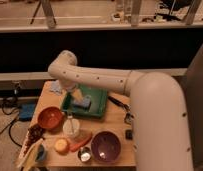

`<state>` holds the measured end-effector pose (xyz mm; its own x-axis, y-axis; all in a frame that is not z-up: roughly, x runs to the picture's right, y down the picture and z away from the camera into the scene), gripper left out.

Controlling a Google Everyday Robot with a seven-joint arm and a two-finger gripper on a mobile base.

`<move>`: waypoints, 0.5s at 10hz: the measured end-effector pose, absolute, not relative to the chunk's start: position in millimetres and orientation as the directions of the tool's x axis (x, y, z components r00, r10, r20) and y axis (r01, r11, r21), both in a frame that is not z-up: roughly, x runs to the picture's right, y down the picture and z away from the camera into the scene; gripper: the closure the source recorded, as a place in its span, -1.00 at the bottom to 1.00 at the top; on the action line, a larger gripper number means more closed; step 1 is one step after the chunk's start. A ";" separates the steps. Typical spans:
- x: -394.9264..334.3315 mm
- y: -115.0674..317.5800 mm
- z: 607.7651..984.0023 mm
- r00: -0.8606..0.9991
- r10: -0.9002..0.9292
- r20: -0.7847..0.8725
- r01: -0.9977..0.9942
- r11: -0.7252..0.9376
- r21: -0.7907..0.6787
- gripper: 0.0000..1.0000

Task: Wipe table surface with towel

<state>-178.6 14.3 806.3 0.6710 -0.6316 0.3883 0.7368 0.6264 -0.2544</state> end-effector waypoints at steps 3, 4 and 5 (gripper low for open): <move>-222.7 -27.7 844.3 0.727 -0.541 0.423 0.666 0.704 -0.245 -0.60; -229.5 -35.7 851.2 0.746 -0.502 0.438 0.637 0.729 -0.249 -0.60; -247.0 -41.9 857.0 0.758 -0.477 0.445 0.615 0.750 -0.244 -0.60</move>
<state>-247.0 -41.9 857.0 0.7578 -0.4773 0.4449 0.6153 0.7496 -0.2439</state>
